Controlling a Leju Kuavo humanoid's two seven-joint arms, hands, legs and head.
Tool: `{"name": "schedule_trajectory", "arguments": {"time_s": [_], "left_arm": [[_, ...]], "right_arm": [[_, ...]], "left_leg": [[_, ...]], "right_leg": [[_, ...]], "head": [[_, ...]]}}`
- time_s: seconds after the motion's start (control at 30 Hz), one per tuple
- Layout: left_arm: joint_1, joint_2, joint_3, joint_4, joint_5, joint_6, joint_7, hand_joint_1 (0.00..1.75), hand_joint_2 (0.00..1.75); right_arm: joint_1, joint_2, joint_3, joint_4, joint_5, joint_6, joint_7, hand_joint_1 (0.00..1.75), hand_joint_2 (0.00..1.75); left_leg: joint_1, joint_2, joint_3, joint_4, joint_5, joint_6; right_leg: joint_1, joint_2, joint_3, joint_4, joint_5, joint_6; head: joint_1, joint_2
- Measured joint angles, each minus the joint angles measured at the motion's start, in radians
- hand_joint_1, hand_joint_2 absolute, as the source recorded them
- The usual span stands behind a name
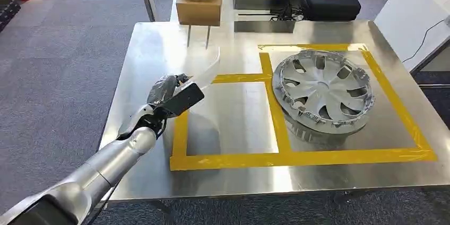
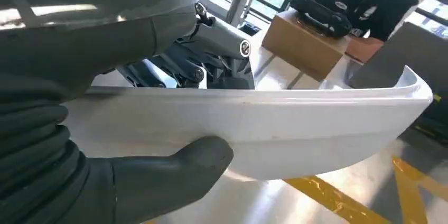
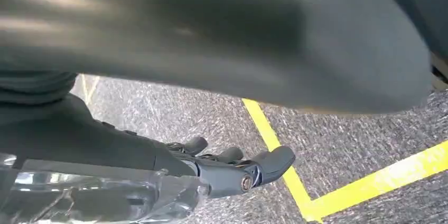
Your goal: Take the parts from the cabinet and place them on the table.
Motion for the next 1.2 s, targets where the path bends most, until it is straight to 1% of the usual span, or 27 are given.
{"name": "schedule_trajectory", "arguments": {"time_s": [0.23,0.33,0.43,0.67,0.83,0.87,1.03,1.07,1.2], "left_arm": [[0.002,-0.018,-0.013,0.013,-0.018,-0.001,-0.031,1.75,1.75],[0.002,-0.024,-0.022,0.018,-0.052,-0.006,-0.050,1.75,1.75],[0.001,-0.033,-0.037,0.023,-0.099,-0.028,-0.061,1.75,1.75],[0.001,-0.078,-0.084,0.037,-0.172,-0.066,-0.084,1.75,1.75],[0.001,-0.100,-0.118,0.050,-0.208,-0.073,-0.088,1.75,1.75],[0.001,-0.103,-0.123,0.051,-0.211,-0.073,-0.088,0.00,1.75],[0.002,-0.106,-0.137,0.054,-0.222,-0.064,-0.087,0.00,1.75],[0.002,-0.106,-0.140,0.055,-0.225,-0.064,-0.087,0.00,0.00],[0.002,-0.106,-0.148,0.060,-0.232,-0.063,-0.082,0.00,0.00]], "right_arm": [[0.000,0.000,0.000,0.000,0.013,0.005,0.000,0.00,0.00],[0.000,0.000,0.000,0.000,0.019,0.010,0.000,0.00,0.00],[-0.001,0.000,0.000,0.000,0.032,0.019,0.000,0.00,0.00],[-0.013,0.000,0.001,-0.002,0.048,0.023,0.000,0.00,0.00],[-0.013,0.000,0.002,-0.005,0.054,0.024,0.000,0.00,0.00],[-0.013,0.000,0.002,-0.005,0.054,0.024,0.000,0.00,0.00],[-0.011,0.000,0.002,-0.008,0.054,0.024,0.006,0.00,0.00],[-0.011,0.000,0.002,-0.008,0.054,0.024,0.006,0.00,0.00],[-0.011,-0.001,0.002,-0.010,0.058,0.025,0.010,0.00,0.00]], "left_leg": [[0.000,0.000,0.000,0.000,0.000,0.000],[0.000,0.000,0.000,0.000,0.000,0.000],[0.000,0.000,0.000,0.000,0.000,0.000],[0.000,0.000,0.000,0.000,0.000,0.000],[0.000,0.000,0.001,0.000,0.000,0.000],[0.000,0.000,0.001,0.000,0.000,0.000],[0.000,0.000,0.001,-0.001,0.000,0.000],[0.000,0.000,0.001,-0.001,0.000,0.000],[0.000,0.000,0.001,-0.001,0.000,0.000]], "right_leg": [[0.000,0.000,0.000,0.000,0.000,0.000],[0.000,0.000,0.000,0.000,0.000,0.000],[0.000,0.000,0.000,0.000,0.000,0.000],[0.000,0.000,0.000,0.000,0.000,0.000],[0.000,0.000,0.000,0.000,0.000,0.000],[0.000,0.000,0.000,0.000,0.000,0.000],[0.000,0.000,0.000,0.000,0.000,0.000],[0.000,0.000,0.000,0.000,0.000,0.000],[0.000,0.000,0.001,0.000,0.000,0.000]], "head": [[0.000,0.000],[0.000,0.000],[0.000,0.000],[0.000,0.000],[0.000,0.000],[0.000,0.000],[0.000,0.000],[0.000,0.000],[0.000,0.000]]}}
